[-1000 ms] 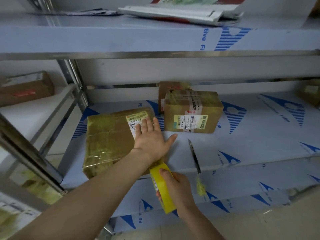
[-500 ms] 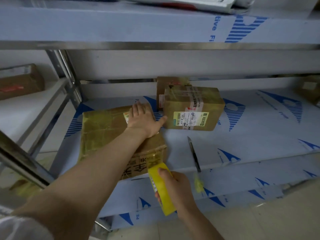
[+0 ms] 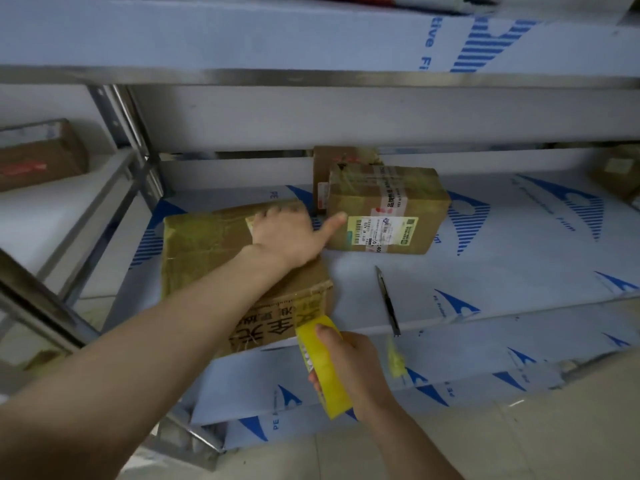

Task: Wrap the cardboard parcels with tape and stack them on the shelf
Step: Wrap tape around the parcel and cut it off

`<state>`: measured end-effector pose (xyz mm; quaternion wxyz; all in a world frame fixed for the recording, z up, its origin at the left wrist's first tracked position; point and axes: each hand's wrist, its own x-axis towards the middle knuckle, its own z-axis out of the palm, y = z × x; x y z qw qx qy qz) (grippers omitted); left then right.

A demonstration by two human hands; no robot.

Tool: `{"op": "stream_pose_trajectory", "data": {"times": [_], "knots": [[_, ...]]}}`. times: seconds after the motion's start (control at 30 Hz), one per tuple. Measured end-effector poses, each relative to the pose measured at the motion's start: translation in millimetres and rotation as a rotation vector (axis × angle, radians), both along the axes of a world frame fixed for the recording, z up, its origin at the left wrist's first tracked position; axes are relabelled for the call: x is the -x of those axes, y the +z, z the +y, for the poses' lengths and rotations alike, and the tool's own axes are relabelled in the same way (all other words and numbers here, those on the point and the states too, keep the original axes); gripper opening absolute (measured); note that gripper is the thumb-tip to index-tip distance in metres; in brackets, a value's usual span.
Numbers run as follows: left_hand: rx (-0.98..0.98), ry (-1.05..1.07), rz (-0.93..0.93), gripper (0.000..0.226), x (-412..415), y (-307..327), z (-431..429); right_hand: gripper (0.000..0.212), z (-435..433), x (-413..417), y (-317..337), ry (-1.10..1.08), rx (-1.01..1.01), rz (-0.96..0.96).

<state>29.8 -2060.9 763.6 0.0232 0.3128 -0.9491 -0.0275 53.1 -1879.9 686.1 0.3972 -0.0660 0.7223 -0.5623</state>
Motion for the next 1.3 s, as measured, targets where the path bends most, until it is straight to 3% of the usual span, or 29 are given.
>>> {"op": "stream_pose_trajectory", "data": {"times": [0.07,0.2,0.3,0.47,0.63,0.77,0.83,0.9,1.03,1.1,1.2,1.3], "knots": [[-0.116,-0.116,-0.133,0.125,-18.1,-10.2,18.5,0.035,-1.2,-0.3,0.2,-0.010,0.022,-0.015],[-0.168,-0.247,-0.134,0.110,-34.8,-10.4,27.1,0.037,-0.3,-1.1,4.1,-0.037,0.045,-0.041],[-0.056,-0.293,-0.219,0.116,-62.7,-9.9,14.9,0.038,2.7,-2.0,5.5,0.001,0.038,-0.030],[0.052,-0.219,-0.197,0.096,-97.1,-17.5,14.8,0.042,6.5,-13.1,18.2,0.039,0.018,-0.011],[-0.173,-0.204,-0.197,0.090,-93.3,24.0,11.7,0.034,38.3,-6.4,72.7,0.143,0.086,0.005],[-0.424,-0.245,-0.103,0.076,-92.3,71.4,0.5,0.019,47.5,1.5,139.4,0.305,0.226,0.172],[-0.449,-0.233,-0.063,0.075,-90.9,89.6,-4.0,0.016,38.7,6.5,167.4,0.335,0.277,0.251],[-0.346,-0.193,-0.006,0.063,-86.0,94.3,-9.5,0.019,21.2,9.6,189.4,0.332,0.304,0.274],[0.215,-0.055,0.196,0.044,-78.9,83.0,-17.4,0.029,-22.5,18.2,216.4,0.201,0.337,0.317],[0.132,-0.082,0.178,0.055,-79.7,74.8,-22.4,0.038,-43.5,27.7,222.1,0.093,0.310,0.389],[-0.044,-0.115,-0.017,0.109,-81.9,63.6,-27.4,0.059,-69.8,45.4,218.9,0.015,0.248,0.416],[0.005,-0.124,-0.037,0.118,-76.1,58.5,-37.5,0.055,-77.2,60.5,211.4,0.040,0.290,0.378]]}}
